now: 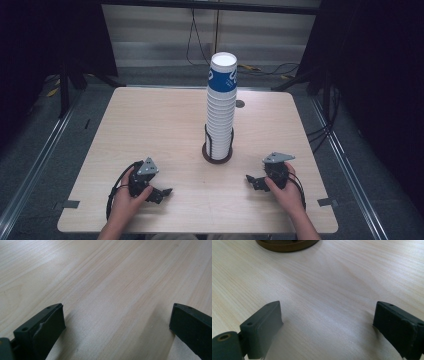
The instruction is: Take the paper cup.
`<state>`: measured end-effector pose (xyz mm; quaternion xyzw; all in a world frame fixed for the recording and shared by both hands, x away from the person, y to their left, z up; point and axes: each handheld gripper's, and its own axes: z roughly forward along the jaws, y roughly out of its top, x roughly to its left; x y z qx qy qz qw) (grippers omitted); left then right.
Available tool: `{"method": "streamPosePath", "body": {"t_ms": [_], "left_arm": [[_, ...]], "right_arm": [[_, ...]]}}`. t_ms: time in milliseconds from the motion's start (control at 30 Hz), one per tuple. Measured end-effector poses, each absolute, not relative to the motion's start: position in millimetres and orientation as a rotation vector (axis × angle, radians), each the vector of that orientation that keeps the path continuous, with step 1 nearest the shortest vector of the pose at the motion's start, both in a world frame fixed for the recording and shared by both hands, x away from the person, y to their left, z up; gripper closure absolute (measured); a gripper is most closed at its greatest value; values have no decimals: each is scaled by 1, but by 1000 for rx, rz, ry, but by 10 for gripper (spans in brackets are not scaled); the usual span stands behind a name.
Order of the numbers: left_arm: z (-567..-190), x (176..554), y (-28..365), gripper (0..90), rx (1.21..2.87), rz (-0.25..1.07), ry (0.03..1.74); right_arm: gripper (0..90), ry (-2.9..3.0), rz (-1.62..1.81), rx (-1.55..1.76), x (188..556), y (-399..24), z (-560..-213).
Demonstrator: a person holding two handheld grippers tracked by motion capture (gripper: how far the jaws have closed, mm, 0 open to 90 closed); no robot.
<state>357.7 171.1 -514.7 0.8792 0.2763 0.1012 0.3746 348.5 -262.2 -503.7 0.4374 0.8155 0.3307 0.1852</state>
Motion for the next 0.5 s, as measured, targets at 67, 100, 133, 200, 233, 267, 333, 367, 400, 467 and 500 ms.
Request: {"method": "streamPosePath", "body": {"t_ms": [67,100,133,200,233,267,333,367,400,467,500], "left_arm": [[-515,358,171,0,2251,259,707],[-515,358,171,0,2251,259,707],[-515,358,171,0,2251,259,708],[-514,358,171,0,2255,262,709],[-514,358,171,0,2255,262,709],[-514,357,171,0,2253,259,711],[-514,356,170,0,2248,261,727],[-513,355,170,0,2265,252,732],[-512,355,169,0,2271,247,732],[-510,355,168,2,2291,249,727],[-509,354,167,7,2299,244,735]], "right_arm": [[73,2300,935,1229,349,-262,-504],[73,2300,935,1229,349,-262,-504],[71,2296,933,1238,350,-260,-504],[73,2304,931,1240,352,-258,-503],[73,2304,931,1240,352,-258,-503],[72,2312,932,1229,353,-258,-503],[107,2344,951,1224,356,-255,-501],[128,2364,972,1210,357,-253,-500],[138,2387,982,1200,358,-252,-499],[138,2418,996,1172,359,-248,-496],[145,2436,992,1145,360,-246,-494]]}}
